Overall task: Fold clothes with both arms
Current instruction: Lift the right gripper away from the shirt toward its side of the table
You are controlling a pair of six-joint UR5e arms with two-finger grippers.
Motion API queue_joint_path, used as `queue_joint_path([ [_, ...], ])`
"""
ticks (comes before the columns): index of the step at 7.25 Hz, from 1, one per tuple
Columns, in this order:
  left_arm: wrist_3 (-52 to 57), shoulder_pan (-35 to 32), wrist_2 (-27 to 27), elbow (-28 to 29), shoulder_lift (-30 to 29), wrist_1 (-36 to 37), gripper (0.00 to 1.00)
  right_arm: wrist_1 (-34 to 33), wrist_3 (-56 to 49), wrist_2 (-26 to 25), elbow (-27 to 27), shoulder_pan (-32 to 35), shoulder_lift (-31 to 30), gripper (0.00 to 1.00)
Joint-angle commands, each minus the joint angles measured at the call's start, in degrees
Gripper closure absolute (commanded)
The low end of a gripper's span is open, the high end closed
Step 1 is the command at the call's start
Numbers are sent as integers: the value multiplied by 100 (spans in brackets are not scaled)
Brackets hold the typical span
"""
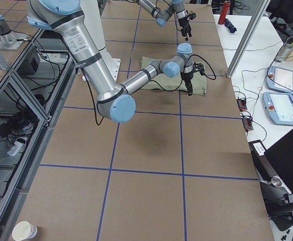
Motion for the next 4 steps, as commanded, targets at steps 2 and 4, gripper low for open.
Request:
queue_joint_path([
  [2,-1043,147,22,-1221,864,48,0,15,1537,-59,1811,-639,-1069,0],
  [4,-2043,584,57,-2406,1419,485,0,180,2441,-86,2568,-922,-1527,0],
])
